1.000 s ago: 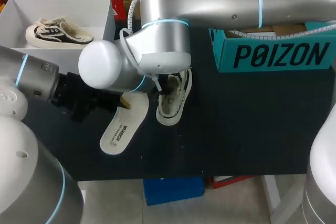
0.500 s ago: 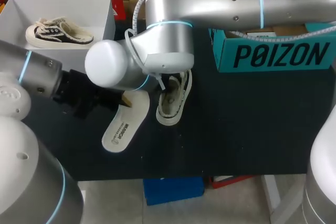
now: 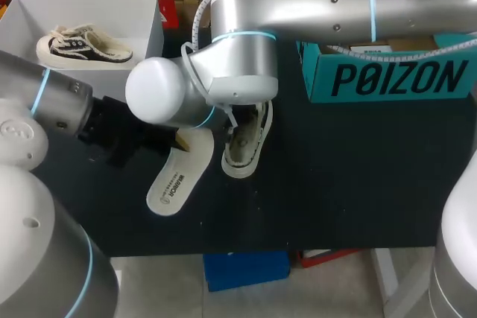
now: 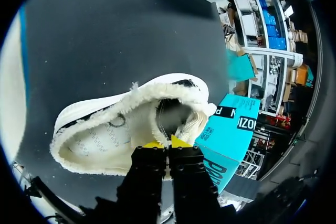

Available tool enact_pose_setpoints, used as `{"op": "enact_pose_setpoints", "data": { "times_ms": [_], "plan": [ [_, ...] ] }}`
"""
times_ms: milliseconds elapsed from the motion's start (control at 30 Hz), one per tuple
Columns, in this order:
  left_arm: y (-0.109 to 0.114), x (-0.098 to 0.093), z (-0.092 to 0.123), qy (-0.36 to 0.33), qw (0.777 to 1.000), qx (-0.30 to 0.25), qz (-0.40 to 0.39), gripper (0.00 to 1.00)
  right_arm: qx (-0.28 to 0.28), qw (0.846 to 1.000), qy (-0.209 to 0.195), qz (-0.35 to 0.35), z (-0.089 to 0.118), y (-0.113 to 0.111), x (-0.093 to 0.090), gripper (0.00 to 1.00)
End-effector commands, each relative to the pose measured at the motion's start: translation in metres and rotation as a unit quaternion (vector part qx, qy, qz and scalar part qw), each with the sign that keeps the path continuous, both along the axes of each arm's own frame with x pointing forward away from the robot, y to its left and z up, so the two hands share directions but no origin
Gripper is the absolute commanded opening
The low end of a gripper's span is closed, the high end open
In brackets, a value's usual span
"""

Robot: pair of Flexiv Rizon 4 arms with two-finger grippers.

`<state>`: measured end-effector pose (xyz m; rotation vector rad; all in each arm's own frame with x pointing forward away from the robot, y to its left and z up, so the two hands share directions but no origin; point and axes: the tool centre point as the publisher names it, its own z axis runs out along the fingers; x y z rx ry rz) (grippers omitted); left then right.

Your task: Take the shoe out of the shoebox, open the shoe tongue, remove and reinsert the insole, then place the shoe into the shoebox

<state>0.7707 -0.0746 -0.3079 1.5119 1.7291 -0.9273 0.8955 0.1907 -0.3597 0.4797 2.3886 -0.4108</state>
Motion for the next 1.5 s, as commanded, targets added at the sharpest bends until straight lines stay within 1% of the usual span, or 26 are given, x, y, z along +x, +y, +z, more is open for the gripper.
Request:
{"op": "enact_pose_setpoints", "data": {
  "times_ms": [33,233,367,600,833,1067,1267,1500],
  "plan": [
    [-0.001,0.000,0.000,0.000,1.000,0.000,0.000,0.00,-0.031,0.999,0.005,0.017,0.010,0.012,0.004,0.00],
    [0.001,-0.001,0.000,0.000,1.000,-0.005,-0.002,0.00,-0.102,0.992,0.016,0.068,0.029,0.025,0.015,0.00],
    [0.002,-0.002,-0.001,0.000,1.000,-0.009,-0.002,0.00,-0.137,0.986,0.020,0.094,0.035,0.032,0.021,0.00],
    [0.004,-0.004,-0.004,0.003,1.000,-0.013,0.000,0.00,-0.187,0.972,0.031,0.137,0.029,0.039,0.030,0.00],
    [0.003,-0.002,-0.005,0.004,1.000,-0.013,0.001,0.00,-0.214,0.964,0.042,0.152,0.025,0.032,0.043,0.00],
    [0.000,0.000,-0.004,0.003,1.000,-0.013,-0.001,0.00,-0.221,0.959,0.041,0.174,0.028,0.031,0.059,0.00],
    [0.000,0.001,-0.003,0.002,1.000,-0.010,-0.003,0.00,-0.185,0.962,0.048,0.196,0.033,0.032,0.071,0.00],
    [0.001,0.003,-0.002,0.000,1.000,-0.007,-0.002,0.00,-0.154,0.961,0.064,0.223,0.027,0.034,0.085,0.00]
  ]
}}
